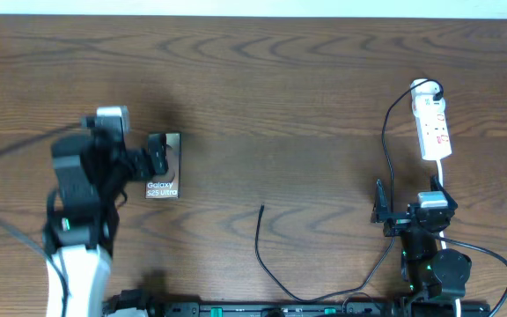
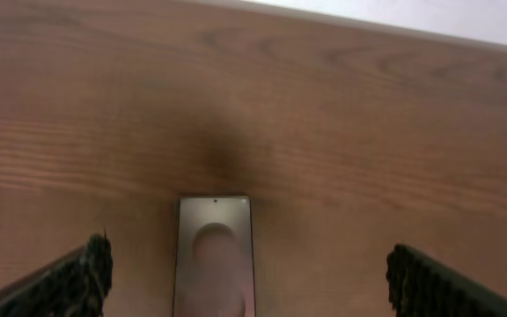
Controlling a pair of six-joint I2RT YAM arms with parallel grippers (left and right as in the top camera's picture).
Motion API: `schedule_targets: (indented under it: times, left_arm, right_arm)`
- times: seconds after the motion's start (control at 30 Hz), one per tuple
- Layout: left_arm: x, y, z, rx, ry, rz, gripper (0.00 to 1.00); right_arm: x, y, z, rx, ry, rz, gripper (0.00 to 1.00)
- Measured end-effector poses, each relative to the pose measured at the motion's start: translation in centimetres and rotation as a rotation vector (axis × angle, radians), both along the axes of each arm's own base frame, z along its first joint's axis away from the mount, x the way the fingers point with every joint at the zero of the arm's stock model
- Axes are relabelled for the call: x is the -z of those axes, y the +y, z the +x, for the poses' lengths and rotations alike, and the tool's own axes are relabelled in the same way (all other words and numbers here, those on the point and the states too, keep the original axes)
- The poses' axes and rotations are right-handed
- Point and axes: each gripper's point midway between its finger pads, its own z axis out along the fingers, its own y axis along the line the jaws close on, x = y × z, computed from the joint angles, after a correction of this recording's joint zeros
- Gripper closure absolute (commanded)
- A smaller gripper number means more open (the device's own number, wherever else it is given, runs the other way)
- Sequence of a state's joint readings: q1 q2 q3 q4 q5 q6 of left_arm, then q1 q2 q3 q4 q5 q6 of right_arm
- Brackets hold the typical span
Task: Plug charger to phone and switch on socket
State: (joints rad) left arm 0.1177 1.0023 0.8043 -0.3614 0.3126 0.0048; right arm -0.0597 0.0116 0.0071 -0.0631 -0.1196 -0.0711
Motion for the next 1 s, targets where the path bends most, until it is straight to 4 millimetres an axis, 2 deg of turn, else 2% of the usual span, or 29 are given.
schedule_targets:
  times: [0.27,0.47,0.57,0.9,1.0]
  left_arm:
    - [1.5,0.3,2.7,0.006,0.317,-0.032,0.02]
    - [3.9,0.8,2.8,0.003,0.473,-0.018,0.02]
    - [4.6,0.8,2.7,0.002,0.5,-0.018,0.02]
    - [4.6,0.8,2.7,0.003,0.498,-0.015,0.02]
    - [4.8,1.3,2.0,-0.017,0.535,0.008,0.02]
  right_arm:
    - [0.0,0.0,0.0,0.0,0.0,0.0,0.01]
    - [0.0,0.0,0.0,0.0,0.0,0.0,0.01]
    - [0.0,0.0,0.0,0.0,0.0,0.0,0.01]
    - [0.0,0.0,0.0,0.0,0.0,0.0,0.01]
    - [0.0,0.0,0.0,0.0,0.0,0.0,0.01]
